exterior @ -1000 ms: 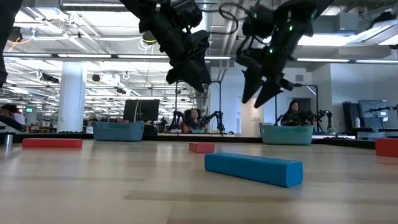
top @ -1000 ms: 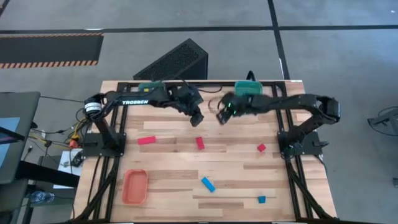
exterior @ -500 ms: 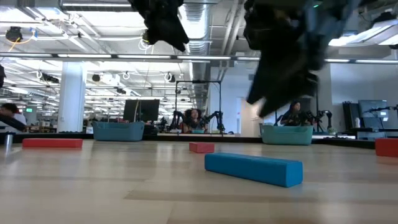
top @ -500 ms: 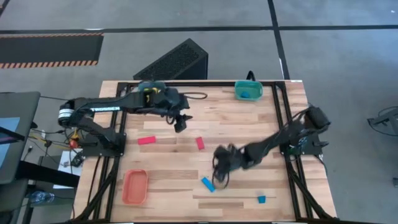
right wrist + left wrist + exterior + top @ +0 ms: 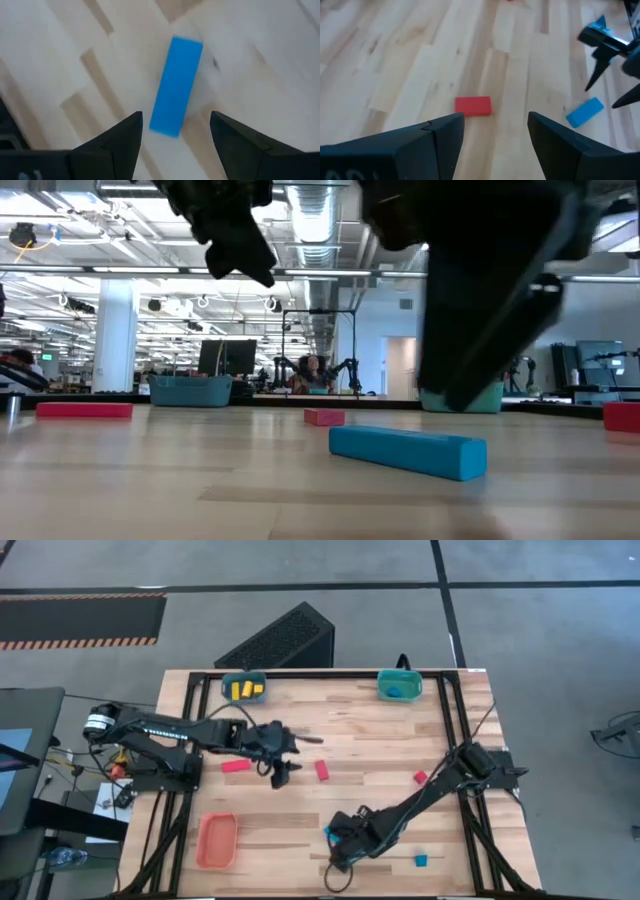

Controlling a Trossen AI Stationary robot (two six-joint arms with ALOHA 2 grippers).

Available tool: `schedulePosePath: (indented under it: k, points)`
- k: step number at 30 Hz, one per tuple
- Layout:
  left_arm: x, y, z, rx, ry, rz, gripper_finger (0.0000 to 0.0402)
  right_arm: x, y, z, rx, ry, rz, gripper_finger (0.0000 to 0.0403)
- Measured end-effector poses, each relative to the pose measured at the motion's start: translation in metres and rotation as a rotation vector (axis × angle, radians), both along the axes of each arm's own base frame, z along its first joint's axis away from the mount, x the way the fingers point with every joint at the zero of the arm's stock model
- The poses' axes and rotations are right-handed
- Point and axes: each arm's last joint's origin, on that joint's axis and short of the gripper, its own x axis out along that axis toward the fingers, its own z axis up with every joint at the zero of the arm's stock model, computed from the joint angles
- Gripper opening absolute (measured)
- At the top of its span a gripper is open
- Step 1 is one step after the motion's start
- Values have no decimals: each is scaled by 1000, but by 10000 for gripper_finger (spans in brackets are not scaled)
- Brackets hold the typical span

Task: Sort & place blocks by color
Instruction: Put the left blue block into the green bin

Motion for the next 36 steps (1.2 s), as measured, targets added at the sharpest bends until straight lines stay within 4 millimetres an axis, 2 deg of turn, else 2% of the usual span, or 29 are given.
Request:
schedulePosePath:
  k: [7,13,18,26,32,36]
  points:
    - [-8,-32,-3,42,45,-48,206,26,-1,-12,-11,19,-17,255]
    - [-19,-45,5,59,24,-30,206,34,-13,-26,30,102,-12,248]
    - [-34,-42,10,111,63,37,206,35,-18,-27,35,126,-11,209]
    - [-51,-35,15,156,107,110,206,35,-32,-26,36,188,-36,82]
    - [-69,-29,20,163,150,171,206,37,-40,-24,73,213,-15,77]
    - [-81,-25,26,183,149,230,206,32,-46,-12,62,215,13,77]
